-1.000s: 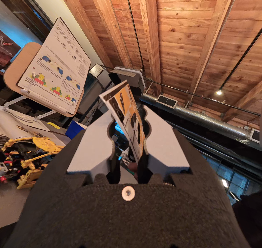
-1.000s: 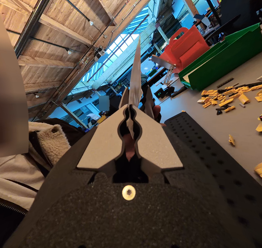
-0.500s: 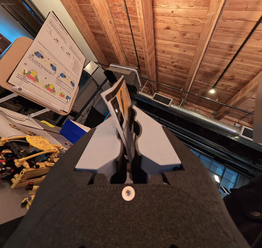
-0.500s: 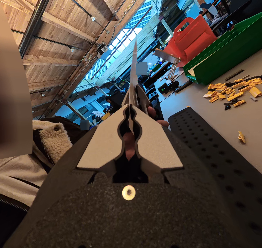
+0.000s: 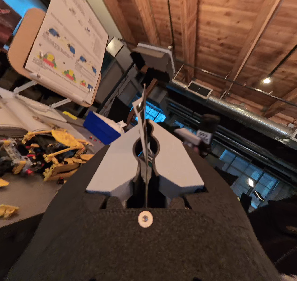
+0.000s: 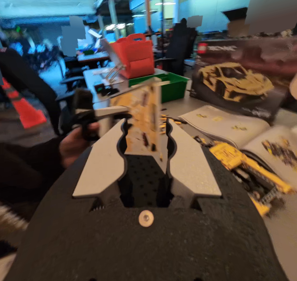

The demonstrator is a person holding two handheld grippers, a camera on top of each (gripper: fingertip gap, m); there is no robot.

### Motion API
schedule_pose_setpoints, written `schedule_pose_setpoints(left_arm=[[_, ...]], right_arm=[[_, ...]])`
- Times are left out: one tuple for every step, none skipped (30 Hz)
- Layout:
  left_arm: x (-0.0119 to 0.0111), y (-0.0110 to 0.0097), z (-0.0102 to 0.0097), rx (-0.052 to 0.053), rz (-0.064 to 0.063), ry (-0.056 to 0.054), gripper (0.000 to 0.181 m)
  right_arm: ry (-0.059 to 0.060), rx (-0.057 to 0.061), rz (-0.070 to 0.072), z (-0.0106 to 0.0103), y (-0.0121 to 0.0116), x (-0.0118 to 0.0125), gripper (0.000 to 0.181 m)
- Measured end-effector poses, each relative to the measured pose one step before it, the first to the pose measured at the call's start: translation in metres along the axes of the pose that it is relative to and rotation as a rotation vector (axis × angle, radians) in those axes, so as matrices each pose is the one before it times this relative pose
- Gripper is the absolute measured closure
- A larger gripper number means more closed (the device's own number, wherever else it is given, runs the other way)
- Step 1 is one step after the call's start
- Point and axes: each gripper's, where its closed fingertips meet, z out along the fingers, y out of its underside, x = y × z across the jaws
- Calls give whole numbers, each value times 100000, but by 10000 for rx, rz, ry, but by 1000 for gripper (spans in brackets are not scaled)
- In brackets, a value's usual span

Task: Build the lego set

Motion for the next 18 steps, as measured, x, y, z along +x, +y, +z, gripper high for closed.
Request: schedule_pose_setpoints(left_arm=[[-181, 489, 63, -303, -129, -8, 181], [116, 537, 123, -302, -194, 176, 181], [411, 536, 158, -293, -274, 332, 181], [481, 367, 131, -204, -304, 346, 181], [604, 195, 84, -110, -243, 395, 181], [686, 135, 66, -97, -137, 414, 181], [652, 172, 74, -137, -46, 379, 181], [597, 172, 73, -156, -38, 363, 181], [542, 196, 93, -191, -70, 356, 181], [694, 209, 100, -203, -108, 492, 181], [868, 118, 98, -136, -166, 616, 181], [729, 48, 65, -82, -179, 525, 181], [647, 0, 32, -42, -141, 449, 181], [533, 0, 9, -21, -102, 372, 181], [512, 49, 35, -34, -70, 343, 181], [475, 124, 68, -73, -58, 311, 181], [339, 143, 108, -70, -23, 209, 181], [342, 149, 126, -71, 13, 192, 181]], right_arm=[[-593, -310, -421, 408, -257, -2092, 129], [-620, -318, -76, 700, -37, -1934, 118], [-224, -304, 34, 813, 266, -1039, 112], [-38, -370, -70, 655, 602, -458, 108], [-87, -293, -149, 420, 605, -282, 105], [-55, -131, -38, 210, 400, -76, 105], [-129, 22, 87, 26, 117, -128, 107], [-217, 47, 152, -83, -28, -222, 109], [-218, 139, 151, -136, -255, -252, 111], [-297, 174, 132, -156, -340, -399, 115], [-502, 157, 169, -100, -281, -718, 118], [-479, 129, 227, -69, -180, -627, 121], [-430, 68, 219, -44, -22, -477, 126], [-414, 159, 241, -89, -124, -399, 130], [-349, 255, 280, -119, -250, -248, 134], [-358, 259, 329, -112, -260, -211, 139], [-408, 206, 337, -47, -162, -274, 141], [-332, 144, 296, -19, -48, -157, 146]])
